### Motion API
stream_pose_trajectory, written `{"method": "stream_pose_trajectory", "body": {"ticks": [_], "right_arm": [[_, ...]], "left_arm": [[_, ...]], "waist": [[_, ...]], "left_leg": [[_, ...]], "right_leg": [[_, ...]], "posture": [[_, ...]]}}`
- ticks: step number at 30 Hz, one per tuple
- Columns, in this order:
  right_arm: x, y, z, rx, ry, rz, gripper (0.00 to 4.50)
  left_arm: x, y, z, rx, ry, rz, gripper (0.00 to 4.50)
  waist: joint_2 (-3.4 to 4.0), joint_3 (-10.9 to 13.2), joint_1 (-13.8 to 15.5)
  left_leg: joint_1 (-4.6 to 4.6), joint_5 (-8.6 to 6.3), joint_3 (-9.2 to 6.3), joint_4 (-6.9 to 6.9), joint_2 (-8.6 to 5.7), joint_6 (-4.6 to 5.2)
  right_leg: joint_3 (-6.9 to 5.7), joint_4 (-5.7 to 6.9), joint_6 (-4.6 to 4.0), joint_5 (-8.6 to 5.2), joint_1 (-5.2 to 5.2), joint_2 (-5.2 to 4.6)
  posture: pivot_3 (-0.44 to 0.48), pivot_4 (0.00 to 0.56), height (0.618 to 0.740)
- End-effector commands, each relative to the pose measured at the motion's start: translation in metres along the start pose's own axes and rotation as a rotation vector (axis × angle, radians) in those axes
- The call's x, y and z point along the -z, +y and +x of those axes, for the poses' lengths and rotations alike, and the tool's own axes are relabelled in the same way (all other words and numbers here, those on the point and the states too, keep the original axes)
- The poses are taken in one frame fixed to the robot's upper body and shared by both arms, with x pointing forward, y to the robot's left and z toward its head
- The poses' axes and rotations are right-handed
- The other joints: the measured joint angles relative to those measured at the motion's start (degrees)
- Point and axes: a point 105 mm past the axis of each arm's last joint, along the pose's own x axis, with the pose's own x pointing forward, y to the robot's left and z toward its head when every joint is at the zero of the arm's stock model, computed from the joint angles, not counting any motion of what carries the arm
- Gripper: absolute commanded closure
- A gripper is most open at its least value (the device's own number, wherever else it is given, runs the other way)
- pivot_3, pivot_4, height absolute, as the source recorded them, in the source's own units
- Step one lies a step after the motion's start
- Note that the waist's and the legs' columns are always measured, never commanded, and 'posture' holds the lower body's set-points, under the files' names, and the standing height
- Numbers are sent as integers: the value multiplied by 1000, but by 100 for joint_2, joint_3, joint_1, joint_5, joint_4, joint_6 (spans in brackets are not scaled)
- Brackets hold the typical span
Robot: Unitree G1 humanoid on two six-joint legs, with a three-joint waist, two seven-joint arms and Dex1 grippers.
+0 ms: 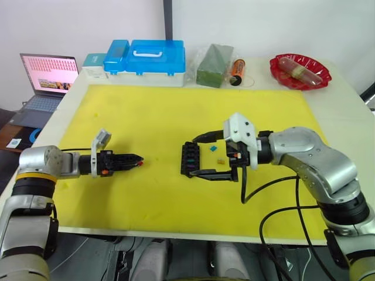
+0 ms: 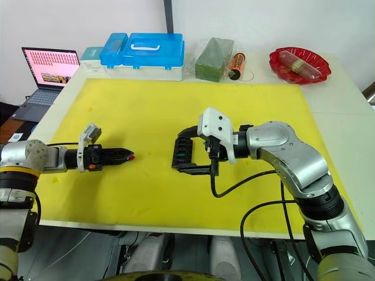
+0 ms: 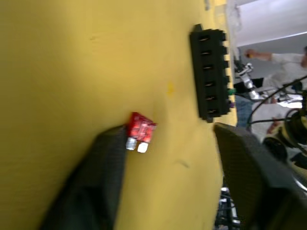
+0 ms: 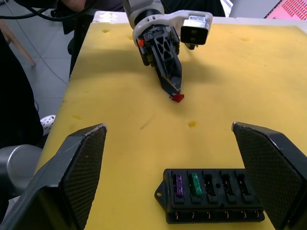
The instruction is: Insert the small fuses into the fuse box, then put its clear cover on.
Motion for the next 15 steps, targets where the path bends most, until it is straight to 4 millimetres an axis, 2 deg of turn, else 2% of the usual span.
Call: {"method": "stream_pose_trajectory", "body": {"ticks": [1,5,9,12,15], "right_arm": [[-10,2,-3,5,-23,-48,0],[-9,4,-2,0,-27,-48,0],[-9,3,-1,2,-29,-47,0],[-9,1,-3,11,-34,-40,0],[-16,-4,-6,29,-86,32,0]], "left_arm": [[15,18,-1,-82,50,-21,3182],[17,20,-2,-86,51,-21,4477],[15,16,-6,-71,36,-26,4477],[11,2,-9,-7,13,-20,4477],[6,-34,-13,115,16,65,4477]], "waist": [[0,0,-3],[14,-8,-9],[23,-14,-20],[23,-14,-38],[20,-12,-43]], "left_leg": [[0,0,0,0,0,0],[3,0,0,-4,1,0],[6,0,1,-5,1,0],[6,0,2,-5,3,0],[1,0,1,-7,6,0]], "right_leg": [[0,0,0,0,-1,0],[1,0,0,0,-1,0],[1,0,0,0,0,2],[1,0,0,0,0,2],[2,-1,0,0,-6,2]], "posture": [[0,150,740],[0,150,740],[0,150,740],[0,150,740],[0,150,740]]}}
